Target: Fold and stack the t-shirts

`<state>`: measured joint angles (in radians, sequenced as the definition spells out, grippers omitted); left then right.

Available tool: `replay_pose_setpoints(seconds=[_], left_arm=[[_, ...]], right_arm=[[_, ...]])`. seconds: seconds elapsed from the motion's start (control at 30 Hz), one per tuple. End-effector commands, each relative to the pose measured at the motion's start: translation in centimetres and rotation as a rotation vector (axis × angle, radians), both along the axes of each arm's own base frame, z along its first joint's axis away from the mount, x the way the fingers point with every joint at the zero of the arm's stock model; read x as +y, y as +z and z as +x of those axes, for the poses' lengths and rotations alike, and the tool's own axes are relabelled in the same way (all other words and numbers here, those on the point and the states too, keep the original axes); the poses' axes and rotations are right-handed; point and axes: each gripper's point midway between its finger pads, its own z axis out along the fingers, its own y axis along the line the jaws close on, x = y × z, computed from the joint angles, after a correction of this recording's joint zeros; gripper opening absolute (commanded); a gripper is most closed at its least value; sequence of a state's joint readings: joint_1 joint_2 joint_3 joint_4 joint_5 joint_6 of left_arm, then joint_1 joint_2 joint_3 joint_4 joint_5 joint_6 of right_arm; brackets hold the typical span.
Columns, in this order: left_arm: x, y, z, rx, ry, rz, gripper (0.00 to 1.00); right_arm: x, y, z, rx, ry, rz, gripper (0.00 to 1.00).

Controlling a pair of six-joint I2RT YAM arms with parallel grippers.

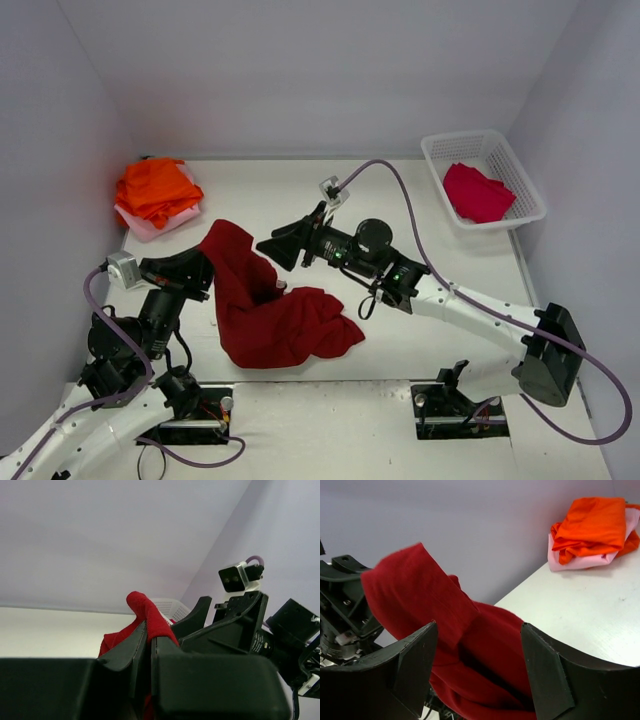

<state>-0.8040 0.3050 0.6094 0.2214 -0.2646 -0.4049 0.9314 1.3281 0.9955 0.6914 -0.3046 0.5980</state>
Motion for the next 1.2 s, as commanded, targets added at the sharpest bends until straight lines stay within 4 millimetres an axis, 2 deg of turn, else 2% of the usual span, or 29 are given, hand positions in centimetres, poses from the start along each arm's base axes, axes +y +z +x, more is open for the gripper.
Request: replay_pose_setpoints(seconds=[0.0, 0.17, 0.37, 1.17], left_arm=[[0.9, 3.1, -0.5, -0.069, 0.015, -0.065, 0.0], [0.7, 3.0, -0.3, -0.067, 0.016, -0.06, 0.0], [0.6, 2.8, -0.1, -0.063, 0.021, -0.062, 0.0], [1.0, 1.2, 0.3, -0.035, 0.049, -0.075, 0.0]], right_arm=[[0.3, 2.8, -1.0, -0.055, 0.035, 0.122, 0.63], [1.3, 1.0, -1.1, -0.029, 0.056, 0.111, 0.63], [2.1, 0.7, -1.1, -0.027, 0.07, 0.123, 0.63], [3.9, 1.7, -1.3, -0.043, 0.101, 0.173, 0.59]])
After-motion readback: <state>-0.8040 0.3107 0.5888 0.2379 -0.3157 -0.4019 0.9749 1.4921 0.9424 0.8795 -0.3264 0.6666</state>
